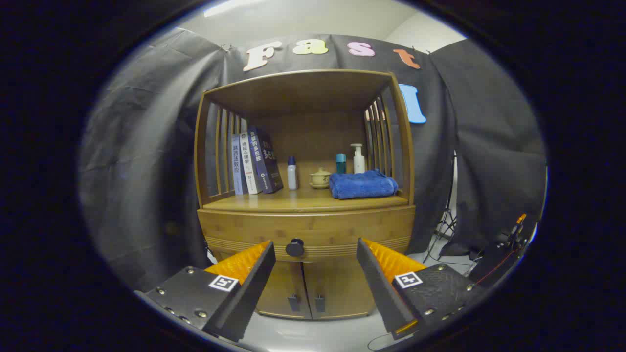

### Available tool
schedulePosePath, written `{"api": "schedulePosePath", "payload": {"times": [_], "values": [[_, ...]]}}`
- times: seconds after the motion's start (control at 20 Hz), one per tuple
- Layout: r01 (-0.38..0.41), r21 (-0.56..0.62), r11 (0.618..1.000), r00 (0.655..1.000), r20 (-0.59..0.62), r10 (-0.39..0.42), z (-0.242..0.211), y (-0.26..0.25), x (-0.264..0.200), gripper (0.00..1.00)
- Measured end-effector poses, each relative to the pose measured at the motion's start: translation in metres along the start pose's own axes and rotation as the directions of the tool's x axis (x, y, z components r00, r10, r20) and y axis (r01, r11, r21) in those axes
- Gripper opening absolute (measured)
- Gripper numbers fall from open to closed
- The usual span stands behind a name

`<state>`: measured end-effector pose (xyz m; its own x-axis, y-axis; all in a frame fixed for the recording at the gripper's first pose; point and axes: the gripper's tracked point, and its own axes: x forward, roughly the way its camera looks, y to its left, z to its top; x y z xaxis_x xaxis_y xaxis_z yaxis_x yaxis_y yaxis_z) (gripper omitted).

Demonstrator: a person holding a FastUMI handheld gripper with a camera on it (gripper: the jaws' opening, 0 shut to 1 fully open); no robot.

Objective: Pull open the drawer, take out the items inside it, and place them on the countertop above the cabinet.

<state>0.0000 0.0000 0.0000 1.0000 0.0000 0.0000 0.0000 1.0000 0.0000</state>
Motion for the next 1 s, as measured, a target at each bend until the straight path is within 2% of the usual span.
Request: {"api": "schedulePosePath", "payload": {"times": [0.6,1.0], "values": [[-0.001,0.0,1.0,1.0,-0.013,0.001,-0.007,-0.001,0.006,1.0],[0.009,-0.05,0.999,0.999,-0.051,-0.012,-0.031,0.002,0.038,1.0]]}}
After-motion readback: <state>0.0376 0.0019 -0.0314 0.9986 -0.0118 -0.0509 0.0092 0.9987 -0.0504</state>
